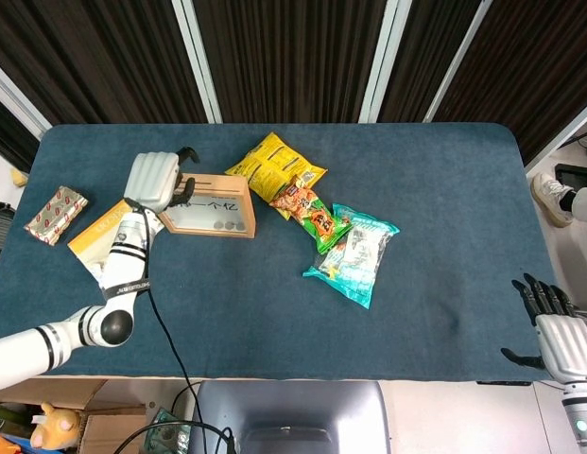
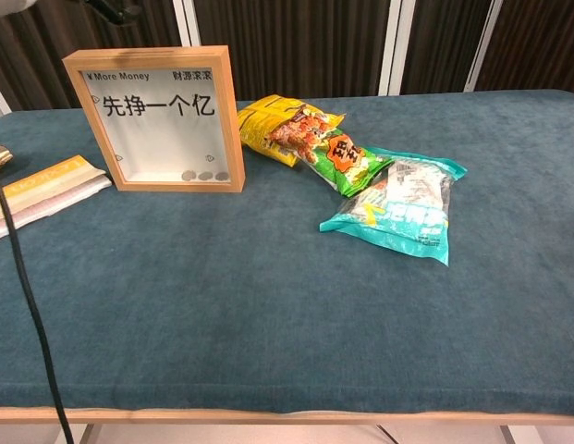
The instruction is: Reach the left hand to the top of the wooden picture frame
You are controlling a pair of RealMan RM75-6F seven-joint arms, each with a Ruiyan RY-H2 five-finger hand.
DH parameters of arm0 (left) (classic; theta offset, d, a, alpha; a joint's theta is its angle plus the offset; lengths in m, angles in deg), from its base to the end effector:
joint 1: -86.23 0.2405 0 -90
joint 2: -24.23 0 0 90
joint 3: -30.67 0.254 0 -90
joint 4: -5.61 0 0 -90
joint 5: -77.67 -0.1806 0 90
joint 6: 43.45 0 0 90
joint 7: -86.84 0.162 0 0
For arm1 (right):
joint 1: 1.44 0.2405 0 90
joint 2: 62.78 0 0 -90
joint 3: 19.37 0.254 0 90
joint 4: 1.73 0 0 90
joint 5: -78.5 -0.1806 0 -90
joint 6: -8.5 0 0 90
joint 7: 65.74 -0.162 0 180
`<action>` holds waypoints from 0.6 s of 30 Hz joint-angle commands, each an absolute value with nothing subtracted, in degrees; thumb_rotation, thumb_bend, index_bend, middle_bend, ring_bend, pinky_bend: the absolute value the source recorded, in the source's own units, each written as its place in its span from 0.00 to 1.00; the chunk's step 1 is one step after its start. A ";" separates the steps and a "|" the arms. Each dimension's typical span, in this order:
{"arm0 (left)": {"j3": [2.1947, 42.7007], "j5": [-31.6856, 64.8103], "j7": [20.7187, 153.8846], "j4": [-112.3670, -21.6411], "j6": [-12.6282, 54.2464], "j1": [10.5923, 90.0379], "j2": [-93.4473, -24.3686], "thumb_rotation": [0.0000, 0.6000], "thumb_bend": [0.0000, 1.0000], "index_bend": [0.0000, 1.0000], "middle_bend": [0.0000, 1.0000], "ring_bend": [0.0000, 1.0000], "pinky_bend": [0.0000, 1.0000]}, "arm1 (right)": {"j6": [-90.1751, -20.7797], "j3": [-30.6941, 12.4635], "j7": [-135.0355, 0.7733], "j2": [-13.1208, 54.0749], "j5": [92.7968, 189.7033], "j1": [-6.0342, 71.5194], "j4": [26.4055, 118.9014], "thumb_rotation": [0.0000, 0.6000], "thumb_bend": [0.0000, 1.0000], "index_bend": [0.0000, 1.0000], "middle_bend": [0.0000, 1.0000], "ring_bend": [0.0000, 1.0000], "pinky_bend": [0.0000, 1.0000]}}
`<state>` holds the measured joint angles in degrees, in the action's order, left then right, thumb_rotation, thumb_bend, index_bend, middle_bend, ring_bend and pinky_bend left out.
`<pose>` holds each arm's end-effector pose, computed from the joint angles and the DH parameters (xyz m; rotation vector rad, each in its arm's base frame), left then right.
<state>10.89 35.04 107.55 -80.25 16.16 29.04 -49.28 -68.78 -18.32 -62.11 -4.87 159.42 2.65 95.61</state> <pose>-0.0798 0.4470 0.1482 -1.5082 -0.8258 -1.0846 -0.3146 -0.1829 0.1919 1.4185 -1.0077 0.6884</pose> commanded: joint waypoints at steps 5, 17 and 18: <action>25.47 2.78 88.59 -102.20 34.18 54.26 -30.50 1.00 0.40 0.01 0.13 0.14 0.29 | -69.60 -18.93 -61.84 -4.88 160.94 2.30 96.08 1.00 0.17 0.00 0.00 0.00 0.00; 40.94 -12.14 81.60 -85.30 48.12 77.82 -40.14 1.00 0.38 0.00 0.00 0.00 0.00 | -71.18 -19.31 -57.67 -3.16 162.40 1.91 97.02 1.00 0.17 0.00 0.00 0.00 0.00; 40.85 -12.59 81.10 -85.11 47.77 77.66 -39.86 1.00 0.38 0.00 0.00 0.00 0.00 | -71.24 -19.36 -57.38 -3.09 162.45 1.87 97.08 1.00 0.17 0.00 0.00 0.00 0.00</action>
